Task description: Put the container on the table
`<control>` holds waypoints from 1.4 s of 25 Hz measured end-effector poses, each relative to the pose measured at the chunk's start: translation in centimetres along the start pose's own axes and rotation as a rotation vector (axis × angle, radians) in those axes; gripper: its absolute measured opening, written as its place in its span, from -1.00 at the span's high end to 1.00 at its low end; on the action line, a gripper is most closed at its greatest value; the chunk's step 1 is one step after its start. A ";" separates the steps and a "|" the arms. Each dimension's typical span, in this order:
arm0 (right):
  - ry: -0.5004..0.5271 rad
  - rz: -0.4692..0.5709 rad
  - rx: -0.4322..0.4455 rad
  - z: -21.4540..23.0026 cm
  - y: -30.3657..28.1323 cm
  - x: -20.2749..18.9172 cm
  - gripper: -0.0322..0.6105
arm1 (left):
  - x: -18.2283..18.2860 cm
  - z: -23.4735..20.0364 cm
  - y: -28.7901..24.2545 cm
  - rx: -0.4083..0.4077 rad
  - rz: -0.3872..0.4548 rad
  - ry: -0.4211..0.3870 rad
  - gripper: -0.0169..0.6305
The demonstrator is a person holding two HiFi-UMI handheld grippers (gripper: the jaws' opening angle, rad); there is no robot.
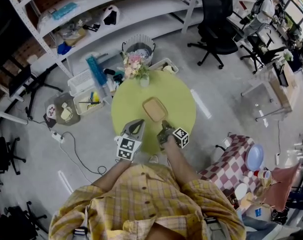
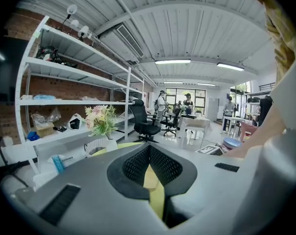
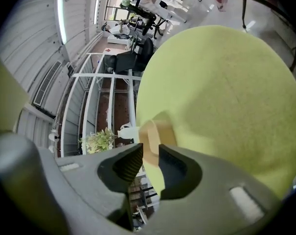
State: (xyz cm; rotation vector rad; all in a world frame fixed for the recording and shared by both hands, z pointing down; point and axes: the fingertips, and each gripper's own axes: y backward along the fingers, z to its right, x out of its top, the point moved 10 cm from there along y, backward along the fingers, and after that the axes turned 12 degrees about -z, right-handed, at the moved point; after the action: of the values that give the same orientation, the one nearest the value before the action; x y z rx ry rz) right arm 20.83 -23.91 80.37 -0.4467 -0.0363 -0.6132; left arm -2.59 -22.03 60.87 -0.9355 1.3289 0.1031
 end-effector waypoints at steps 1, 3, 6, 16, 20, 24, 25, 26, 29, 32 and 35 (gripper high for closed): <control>-0.007 -0.001 0.007 0.1 0.2 -0.2 0.60 | -0.1 0.0 0.1 -0.001 -0.001 0.002 0.92; -0.025 -0.001 0.016 0.2 0.5 -0.6 0.62 | -0.3 0.1 0.2 0.000 0.007 0.002 0.92; -0.036 0.009 0.029 0.5 1.2 -0.8 0.62 | -0.6 0.4 0.2 0.006 0.021 -0.001 0.92; 0.031 -0.003 0.096 -1.2 3.3 -2.4 0.76 | -0.7 1.3 1.4 -0.023 0.025 -0.023 0.92; 0.058 -0.002 0.116 -1.6 4.0 -3.0 0.80 | -0.9 1.4 2.1 -0.023 0.036 -0.027 0.92; 0.092 -0.011 0.145 -2.3 4.6 -3.6 0.86 | -1.2 1.8 2.7 -0.033 0.034 -0.027 0.93; 0.102 -0.013 0.151 -2.6 4.8 -3.8 0.86 | -1.3 1.9 2.8 -0.039 0.027 -0.024 0.92; 0.117 -0.016 0.157 -2.9 5.0 -4.1 0.86 | -1.4 1.9 2.9 -0.043 0.026 -0.023 0.93; 0.161 -0.028 0.171 -3.7 5.5 -4.8 0.90 | -1.6 2.0 3.4 -0.049 0.025 -0.020 0.92; 0.210 -0.036 0.182 -4.3 6.0 -5.3 0.90 | -1.8 2.1 3.7 -0.047 0.029 -0.012 0.93; 0.262 -0.041 0.187 -5.0 6.5 -5.7 0.90 | -2.2 2.1 3.8 -0.040 0.034 -0.009 0.92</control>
State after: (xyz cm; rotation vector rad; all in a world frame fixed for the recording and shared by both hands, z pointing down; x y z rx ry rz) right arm 19.32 -18.20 72.37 -0.1825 0.1454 -0.6981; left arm -3.78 -17.32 60.71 -0.9453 1.3390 0.1605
